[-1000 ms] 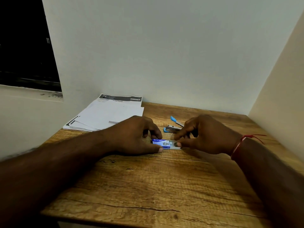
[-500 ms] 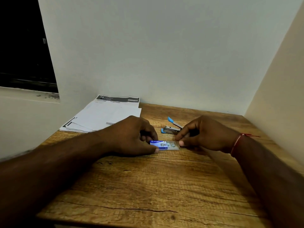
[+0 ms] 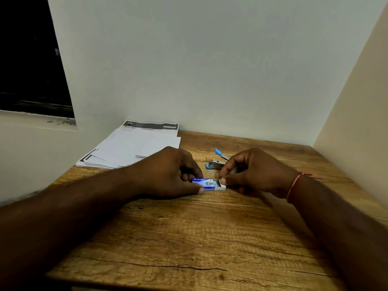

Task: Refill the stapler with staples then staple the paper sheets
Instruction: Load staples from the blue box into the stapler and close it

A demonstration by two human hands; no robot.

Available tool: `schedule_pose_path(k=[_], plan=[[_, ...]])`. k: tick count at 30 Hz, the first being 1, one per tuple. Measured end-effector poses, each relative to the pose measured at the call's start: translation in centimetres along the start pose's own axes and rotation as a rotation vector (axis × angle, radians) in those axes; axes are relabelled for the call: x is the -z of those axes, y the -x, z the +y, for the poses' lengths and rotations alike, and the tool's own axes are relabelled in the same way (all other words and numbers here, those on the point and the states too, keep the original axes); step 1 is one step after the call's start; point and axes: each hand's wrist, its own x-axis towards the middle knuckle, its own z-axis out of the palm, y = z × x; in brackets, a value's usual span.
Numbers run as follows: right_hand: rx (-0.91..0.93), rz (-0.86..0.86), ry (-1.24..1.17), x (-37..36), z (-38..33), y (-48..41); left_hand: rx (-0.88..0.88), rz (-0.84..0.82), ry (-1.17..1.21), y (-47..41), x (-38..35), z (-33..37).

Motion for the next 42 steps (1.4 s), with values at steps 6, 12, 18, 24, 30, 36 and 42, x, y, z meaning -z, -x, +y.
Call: schedule_pose_path(k=[6,12,18,24,30,36,42], plan=[[-0.014,0.006,-0.046,-0.3,-0.3,0.0,-0.030,0.013,-0.038,0.0,-0.1,0.2],[-0.027,0.026,-0.118,-0.9,-0.1,-0.2,-0.043,0.031,-0.049,0.0,-0.4,0.4],[-0.009,0.012,-0.162,-1.3,0.0,-0.4,-0.046,0.033,-0.057,0.0,-0.6,0.6],[-0.003,-0.005,-0.188,-1.3,0.0,-0.3,-0.038,0.033,-0.059,0.0,-0.6,0.7],[0.043,-0.047,-0.113,-0.8,-0.2,-0.1,-0.029,0.040,-0.067,0.1,-0.7,0.9],[0.121,-0.057,0.038,-0.5,-0.4,0.1,-0.027,0.020,-0.061,0.2,-0.7,1.2],[0.172,-0.074,0.231,-0.9,-0.4,0.0,0.017,0.029,-0.030,0.2,-0.8,1.3]])
